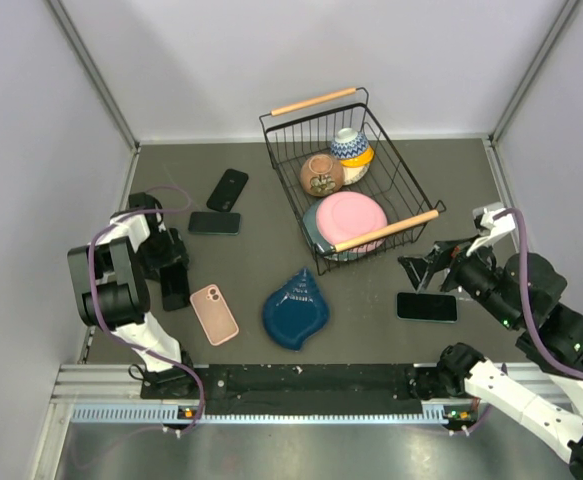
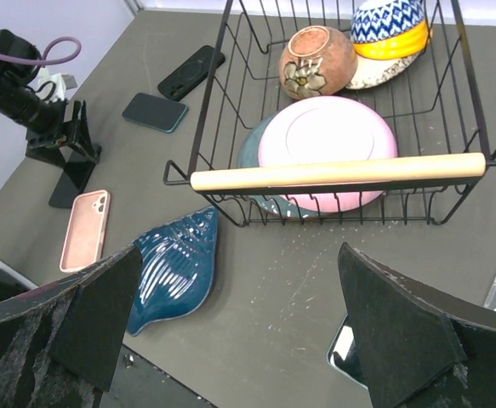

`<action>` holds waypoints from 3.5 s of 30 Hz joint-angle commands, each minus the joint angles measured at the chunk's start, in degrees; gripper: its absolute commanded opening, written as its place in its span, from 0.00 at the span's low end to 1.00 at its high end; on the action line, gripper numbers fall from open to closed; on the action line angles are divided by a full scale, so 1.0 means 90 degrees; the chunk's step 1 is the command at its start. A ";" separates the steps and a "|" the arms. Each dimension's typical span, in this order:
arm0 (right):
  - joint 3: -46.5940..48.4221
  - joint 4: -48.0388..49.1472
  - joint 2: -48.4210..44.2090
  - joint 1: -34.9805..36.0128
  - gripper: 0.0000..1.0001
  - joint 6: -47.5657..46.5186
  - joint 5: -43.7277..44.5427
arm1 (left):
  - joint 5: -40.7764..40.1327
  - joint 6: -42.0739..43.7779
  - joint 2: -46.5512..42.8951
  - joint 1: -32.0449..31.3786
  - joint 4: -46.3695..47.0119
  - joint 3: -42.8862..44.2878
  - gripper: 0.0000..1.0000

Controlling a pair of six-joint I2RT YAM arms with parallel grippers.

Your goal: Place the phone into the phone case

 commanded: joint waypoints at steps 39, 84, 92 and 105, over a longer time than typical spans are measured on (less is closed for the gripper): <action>0.0460 0.0743 0.1461 0.0064 0.98 0.0839 -0.2399 | -0.0083 -0.0411 0.0220 0.0154 -0.0237 0.0542 0.30; 0.6299 0.2130 1.1412 0.1841 0.58 0.1122 -0.2634 | 0.3804 -0.1759 -0.0337 0.0379 0.1540 -0.0620 0.21; 0.6875 0.2081 1.2282 0.1919 0.57 0.1230 -0.2517 | 0.3902 -0.1827 -0.0219 0.0437 0.1628 -0.0649 0.22; 0.7013 0.2598 1.2498 0.2007 0.10 0.1611 -0.3102 | 0.4039 -0.2022 -0.0570 0.0428 0.1862 -0.0913 0.33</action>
